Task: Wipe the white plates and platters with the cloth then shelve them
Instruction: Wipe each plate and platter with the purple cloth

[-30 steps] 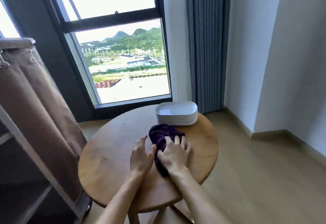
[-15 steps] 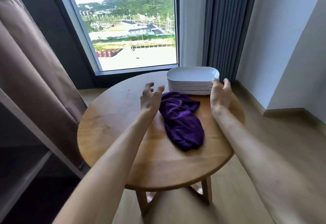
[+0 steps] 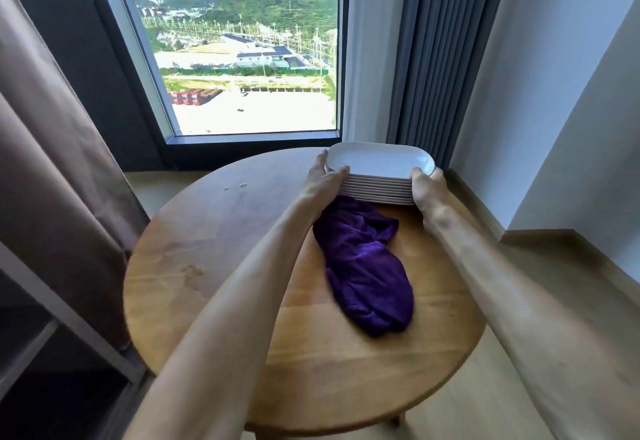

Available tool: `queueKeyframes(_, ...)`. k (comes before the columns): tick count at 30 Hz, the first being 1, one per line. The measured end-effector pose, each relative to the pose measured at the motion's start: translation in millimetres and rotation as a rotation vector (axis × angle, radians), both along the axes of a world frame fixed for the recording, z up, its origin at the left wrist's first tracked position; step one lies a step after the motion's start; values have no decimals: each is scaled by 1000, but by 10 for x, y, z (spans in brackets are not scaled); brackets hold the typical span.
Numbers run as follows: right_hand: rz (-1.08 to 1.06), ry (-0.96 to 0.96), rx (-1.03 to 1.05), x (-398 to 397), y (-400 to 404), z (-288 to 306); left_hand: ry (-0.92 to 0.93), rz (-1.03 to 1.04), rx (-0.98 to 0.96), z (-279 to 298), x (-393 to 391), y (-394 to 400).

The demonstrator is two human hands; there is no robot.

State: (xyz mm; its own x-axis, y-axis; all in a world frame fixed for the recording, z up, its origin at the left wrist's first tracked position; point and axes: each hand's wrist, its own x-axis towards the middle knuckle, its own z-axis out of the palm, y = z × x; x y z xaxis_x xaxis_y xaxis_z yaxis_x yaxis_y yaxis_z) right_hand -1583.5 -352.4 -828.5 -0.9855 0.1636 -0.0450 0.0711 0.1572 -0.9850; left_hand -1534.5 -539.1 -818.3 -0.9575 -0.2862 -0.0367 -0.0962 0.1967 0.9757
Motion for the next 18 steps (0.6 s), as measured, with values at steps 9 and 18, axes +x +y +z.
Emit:
queueKeyframes(9, 242, -37, 115, 409, -578, 95, 1, 205, -63, 73, 504, -603)
queueKeyframes(18, 500, -58, 356, 971, -1151, 194, -36, 438, -110, 47, 1492, -1133)
